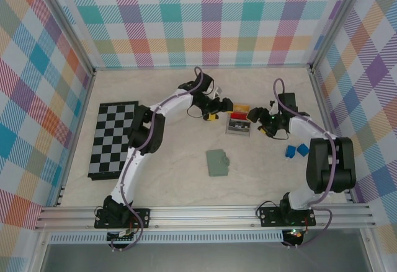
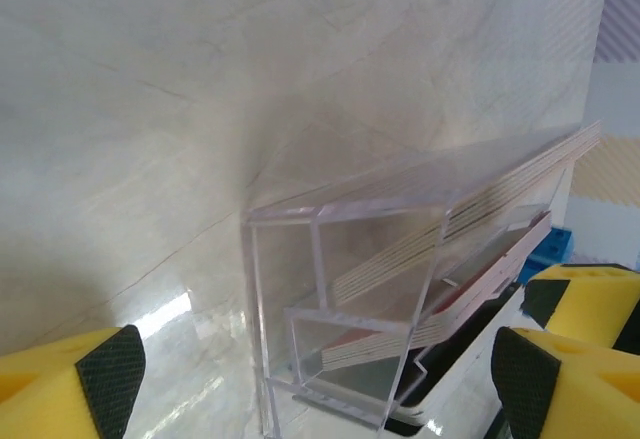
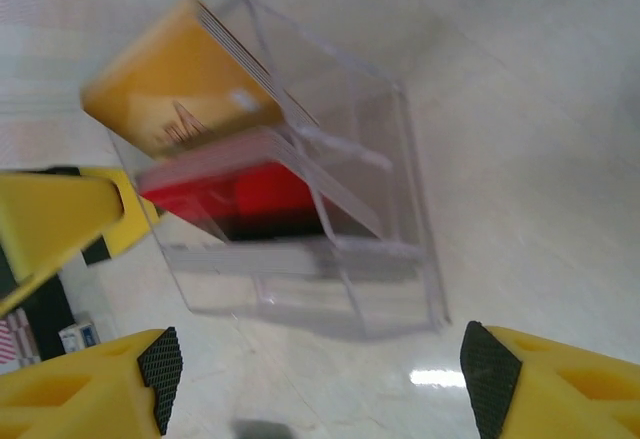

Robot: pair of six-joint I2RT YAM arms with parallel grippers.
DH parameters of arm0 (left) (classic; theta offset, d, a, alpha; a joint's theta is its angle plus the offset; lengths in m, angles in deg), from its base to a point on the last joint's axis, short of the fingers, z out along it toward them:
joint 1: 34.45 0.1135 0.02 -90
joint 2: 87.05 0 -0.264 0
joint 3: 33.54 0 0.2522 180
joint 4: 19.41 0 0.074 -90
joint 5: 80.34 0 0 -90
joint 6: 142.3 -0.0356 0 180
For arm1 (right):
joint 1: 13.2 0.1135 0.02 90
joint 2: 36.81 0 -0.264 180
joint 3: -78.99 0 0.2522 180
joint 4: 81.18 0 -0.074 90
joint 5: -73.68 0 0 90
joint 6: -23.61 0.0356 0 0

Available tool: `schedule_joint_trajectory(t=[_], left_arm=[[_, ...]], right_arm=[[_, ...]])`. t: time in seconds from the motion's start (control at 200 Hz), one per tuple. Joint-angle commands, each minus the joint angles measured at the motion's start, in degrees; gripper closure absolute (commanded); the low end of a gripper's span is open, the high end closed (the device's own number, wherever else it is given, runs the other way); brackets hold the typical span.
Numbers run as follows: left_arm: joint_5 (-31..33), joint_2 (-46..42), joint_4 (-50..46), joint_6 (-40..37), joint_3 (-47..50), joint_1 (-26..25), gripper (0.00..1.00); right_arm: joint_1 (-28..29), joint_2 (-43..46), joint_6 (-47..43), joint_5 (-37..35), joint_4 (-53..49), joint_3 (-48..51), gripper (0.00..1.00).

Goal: Put the credit cards into the card holder
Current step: Rotate the storage box at the center of the table.

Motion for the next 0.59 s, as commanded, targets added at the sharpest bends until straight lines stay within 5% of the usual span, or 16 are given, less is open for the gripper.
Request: schedule_joint_trajectory(t=[0.0,0.285,0.59], left_arm=[[3.62,-7.77,7.31,4.76,6.24,0.79,0.08],[11.42,-24.38,18.19,7.53,28.80,4.66,0.06],[14.07,-32.61,22.89,9.96,41.02,7.84,0.06]], right_arm=[[-0.19,-4.58,-1.78,5.25,2.70,-4.04,0.23],[1.32,-8.30,-2.03,13.69,4.54,-4.67,0.27],[11.92,-3.60,-0.77,15.86,5.10,-1.76,0.27]])
